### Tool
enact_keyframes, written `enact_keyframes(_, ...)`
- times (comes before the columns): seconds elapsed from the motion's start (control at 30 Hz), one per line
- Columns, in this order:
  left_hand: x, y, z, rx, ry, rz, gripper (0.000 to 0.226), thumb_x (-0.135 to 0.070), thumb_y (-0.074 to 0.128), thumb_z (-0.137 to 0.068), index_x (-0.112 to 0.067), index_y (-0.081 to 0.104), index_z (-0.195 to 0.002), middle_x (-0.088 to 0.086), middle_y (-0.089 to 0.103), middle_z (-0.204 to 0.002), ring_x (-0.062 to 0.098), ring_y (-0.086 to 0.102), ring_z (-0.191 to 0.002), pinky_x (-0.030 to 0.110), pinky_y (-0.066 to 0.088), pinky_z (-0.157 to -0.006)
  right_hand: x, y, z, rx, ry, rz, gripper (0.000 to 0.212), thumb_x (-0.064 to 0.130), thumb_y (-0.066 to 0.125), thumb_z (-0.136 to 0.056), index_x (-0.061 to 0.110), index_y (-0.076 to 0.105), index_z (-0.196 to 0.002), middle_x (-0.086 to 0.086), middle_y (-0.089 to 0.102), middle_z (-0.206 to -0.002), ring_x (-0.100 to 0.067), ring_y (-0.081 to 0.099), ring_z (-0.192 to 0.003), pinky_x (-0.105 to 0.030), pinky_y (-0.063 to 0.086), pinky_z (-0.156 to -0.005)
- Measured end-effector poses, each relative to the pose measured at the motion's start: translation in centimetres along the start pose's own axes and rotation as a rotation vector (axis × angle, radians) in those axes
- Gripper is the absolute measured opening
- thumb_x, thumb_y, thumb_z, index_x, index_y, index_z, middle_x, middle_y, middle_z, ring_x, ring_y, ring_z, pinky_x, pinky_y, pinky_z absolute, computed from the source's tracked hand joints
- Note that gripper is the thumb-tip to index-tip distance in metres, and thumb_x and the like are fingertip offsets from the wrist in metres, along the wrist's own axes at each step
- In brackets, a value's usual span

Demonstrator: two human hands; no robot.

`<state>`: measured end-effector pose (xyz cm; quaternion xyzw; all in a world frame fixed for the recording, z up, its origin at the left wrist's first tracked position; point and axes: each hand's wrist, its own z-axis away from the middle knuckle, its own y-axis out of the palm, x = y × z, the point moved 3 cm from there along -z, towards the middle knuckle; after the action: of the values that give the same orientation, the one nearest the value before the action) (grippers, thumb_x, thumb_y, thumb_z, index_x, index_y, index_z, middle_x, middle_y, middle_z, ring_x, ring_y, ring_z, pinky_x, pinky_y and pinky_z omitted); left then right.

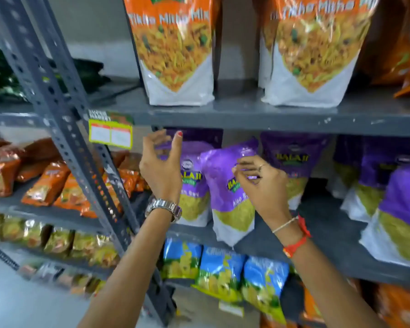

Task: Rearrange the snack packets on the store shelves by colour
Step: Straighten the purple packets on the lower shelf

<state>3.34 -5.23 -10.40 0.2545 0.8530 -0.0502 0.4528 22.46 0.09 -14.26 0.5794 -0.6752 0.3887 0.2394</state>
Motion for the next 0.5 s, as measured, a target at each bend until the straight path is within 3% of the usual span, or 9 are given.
enact_keyframes(0.07, 3.1, -0.3, 3.6, 0.040, -0.101, -0.022, 0.029, -0.037, 0.068, -0.076, -0.015, 0.062, -0.093, -0.005, 0.065, -0.081, 0.001, 0.056, -0.065, 0.021, 0.047, -0.065, -5.2, -0.2, 1.4, 0.017, 0.150, 0.005, 0.023, 0.008, 0.070, -0.080, 0.008, 0.064, -0.102, -0.010, 0.072, -0.095, -0.015, 0.068, -0.076, -0.017, 0.053, -0.070)
enact_keyframes(0.17, 7.8, -0.5, 8.8, 0.116, -0.317, -0.059, 0.031, -0.039, 0.069, -0.074, -0.014, 0.061, -0.092, -0.002, 0.065, -0.080, -0.002, 0.057, -0.063, 0.020, 0.047, -0.063, -12.3, 0.2, 2.5, 0.111, 0.398, -0.046, 0.047, 0.004, 0.073, -0.077, 0.004, 0.053, -0.119, -0.016, 0.063, -0.109, -0.031, 0.063, -0.099, -0.042, 0.052, -0.092)
enact_keyframes(0.23, 10.4, -0.3, 11.9, 0.170, -0.470, -0.081, 0.040, -0.041, 0.069, -0.074, -0.011, 0.062, -0.099, 0.001, 0.067, -0.085, 0.001, 0.061, -0.071, 0.025, 0.049, -0.071, -15.3, 0.8, 2.5, 0.192, 0.523, -0.106, 0.064, 0.002, 0.073, -0.077, 0.004, 0.040, -0.132, -0.016, 0.052, -0.124, -0.026, 0.050, -0.116, -0.040, 0.041, -0.102)
enact_keyframes(0.33, 12.7, 0.7, 15.3, 0.224, -0.696, -0.027, 0.032, -0.031, 0.068, -0.079, -0.011, 0.060, -0.103, 0.006, 0.065, -0.095, 0.008, 0.062, -0.079, 0.032, 0.050, -0.083, -17.4, 1.8, 1.9, 0.296, 0.647, -0.222, 0.081, 0.022, 0.075, -0.077, 0.018, 0.028, -0.142, -0.006, 0.044, -0.145, -0.021, 0.044, -0.130, -0.037, 0.038, -0.098)
enact_keyframes(0.4, 13.3, 1.8, 17.0, 0.318, -0.782, 0.059, 0.030, -0.023, 0.063, -0.084, -0.014, 0.055, -0.112, 0.010, 0.062, -0.113, 0.021, 0.059, -0.102, 0.042, 0.045, -0.097, -17.8, 2.1, 1.8, 0.345, 0.727, -0.239, 0.089, 0.042, 0.072, -0.069, 0.026, 0.027, -0.144, 0.003, 0.047, -0.143, -0.015, 0.046, -0.126, -0.037, 0.038, -0.091)
enact_keyframes(0.5, 13.8, 2.9, 18.7, 0.416, -0.830, 0.183, 0.052, -0.021, 0.057, -0.088, -0.014, 0.040, -0.136, 0.009, 0.043, -0.145, 0.022, 0.041, -0.133, 0.044, 0.034, -0.112, -17.7, 2.1, 2.4, 0.435, 0.748, -0.199, 0.064, 0.043, 0.070, -0.078, 0.026, 0.042, -0.134, 0.003, 0.059, -0.133, -0.017, 0.055, -0.120, -0.035, 0.047, -0.085)
